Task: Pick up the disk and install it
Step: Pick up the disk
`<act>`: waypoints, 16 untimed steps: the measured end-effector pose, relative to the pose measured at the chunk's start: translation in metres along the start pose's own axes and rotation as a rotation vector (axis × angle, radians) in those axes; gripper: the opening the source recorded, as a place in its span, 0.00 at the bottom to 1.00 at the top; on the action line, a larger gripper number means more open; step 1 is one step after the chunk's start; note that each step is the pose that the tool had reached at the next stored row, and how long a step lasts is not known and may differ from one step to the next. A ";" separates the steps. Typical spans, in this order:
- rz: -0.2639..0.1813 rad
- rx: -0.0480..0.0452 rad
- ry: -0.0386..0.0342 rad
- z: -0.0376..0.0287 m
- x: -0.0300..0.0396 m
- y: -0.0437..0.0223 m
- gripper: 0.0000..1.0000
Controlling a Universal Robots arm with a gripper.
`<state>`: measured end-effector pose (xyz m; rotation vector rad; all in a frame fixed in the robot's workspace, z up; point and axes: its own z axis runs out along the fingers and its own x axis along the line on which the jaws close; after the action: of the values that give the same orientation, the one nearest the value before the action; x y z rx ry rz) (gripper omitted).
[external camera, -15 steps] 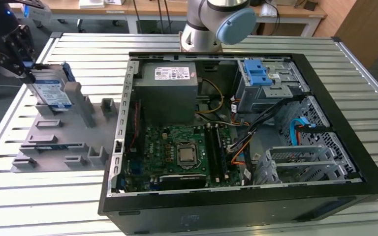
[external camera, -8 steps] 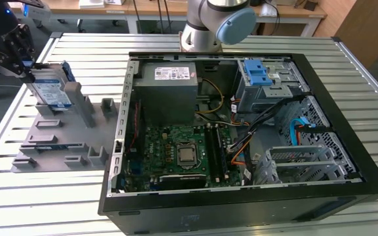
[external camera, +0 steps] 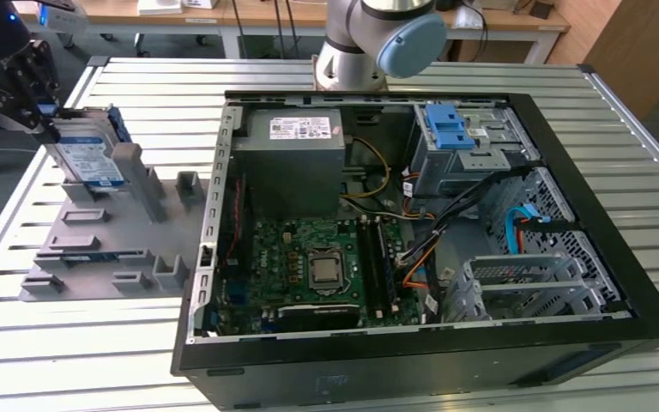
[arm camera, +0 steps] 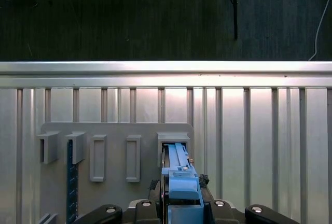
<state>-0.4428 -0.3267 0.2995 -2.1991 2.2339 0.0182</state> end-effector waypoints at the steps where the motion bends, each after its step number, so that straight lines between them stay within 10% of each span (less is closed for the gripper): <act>1: 0.000 0.0000 0.0000 -0.0001 0.0000 0.0000 0.36; 16: 0.000 0.0000 0.0000 -0.0030 0.0000 0.0000 0.36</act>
<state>-0.4428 -0.3267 0.3024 -2.1991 2.2339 0.0182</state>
